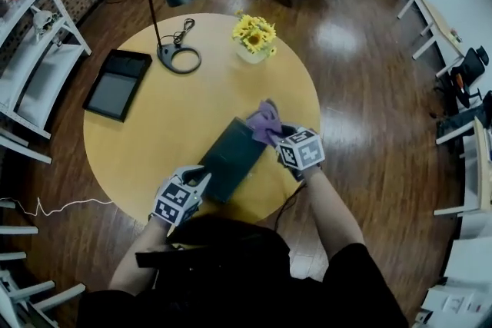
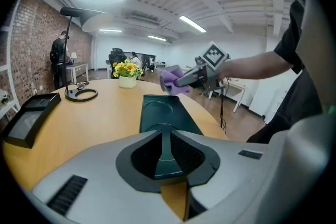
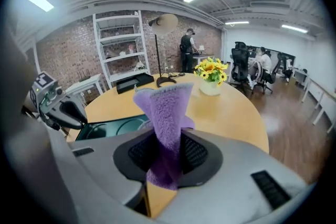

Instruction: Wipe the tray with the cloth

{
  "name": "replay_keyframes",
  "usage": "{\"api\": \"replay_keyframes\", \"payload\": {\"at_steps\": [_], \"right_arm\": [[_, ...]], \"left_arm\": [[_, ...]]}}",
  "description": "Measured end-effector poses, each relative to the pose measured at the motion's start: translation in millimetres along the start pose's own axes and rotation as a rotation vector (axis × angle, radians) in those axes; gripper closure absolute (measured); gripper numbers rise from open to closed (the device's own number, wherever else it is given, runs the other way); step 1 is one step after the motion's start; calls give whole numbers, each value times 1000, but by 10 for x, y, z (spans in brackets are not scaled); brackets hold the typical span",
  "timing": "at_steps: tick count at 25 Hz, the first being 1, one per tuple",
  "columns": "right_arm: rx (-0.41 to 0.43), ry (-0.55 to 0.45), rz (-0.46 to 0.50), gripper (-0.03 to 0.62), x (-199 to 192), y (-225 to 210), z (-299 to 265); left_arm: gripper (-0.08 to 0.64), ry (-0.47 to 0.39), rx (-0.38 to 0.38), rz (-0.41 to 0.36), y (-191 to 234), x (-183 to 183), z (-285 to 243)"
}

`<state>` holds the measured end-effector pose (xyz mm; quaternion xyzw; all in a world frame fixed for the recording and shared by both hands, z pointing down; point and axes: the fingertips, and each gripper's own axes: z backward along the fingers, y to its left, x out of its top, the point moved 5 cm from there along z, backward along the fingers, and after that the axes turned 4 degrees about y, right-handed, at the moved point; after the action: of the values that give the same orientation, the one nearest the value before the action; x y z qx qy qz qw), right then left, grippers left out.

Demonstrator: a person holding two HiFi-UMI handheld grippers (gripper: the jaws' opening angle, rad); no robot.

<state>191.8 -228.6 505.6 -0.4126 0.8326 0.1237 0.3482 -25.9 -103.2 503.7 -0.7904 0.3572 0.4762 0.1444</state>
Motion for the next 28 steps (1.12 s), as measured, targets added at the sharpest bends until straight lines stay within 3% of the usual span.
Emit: {"api": "replay_keyframes", "payload": {"at_steps": [6,11,13,16,22,25,28], "right_arm": [[217,66,69,499,535,-158,-648],[317,274,321,500,379,-258,-1119],[366,303,461,500,238,-201,-1218],[440,253,641,502,164,-91,-1258],[521,183,759,502,49,-53,-1158],[510,187,879,503,-64,-75,-1087],[464,167,1063,503,-116,-53,-976]], "left_arm": [[515,69,106,50,-101,-45,-132],[515,103,242,143,-75,-93,-161],[515,99,274,198,-35,-173,-132],[515,75,322,257,10,-232,-104],[515,70,347,280,45,-237,-153],[517,67,354,292,72,-225,-142],[525,68,368,296,90,-228,-137]]}}
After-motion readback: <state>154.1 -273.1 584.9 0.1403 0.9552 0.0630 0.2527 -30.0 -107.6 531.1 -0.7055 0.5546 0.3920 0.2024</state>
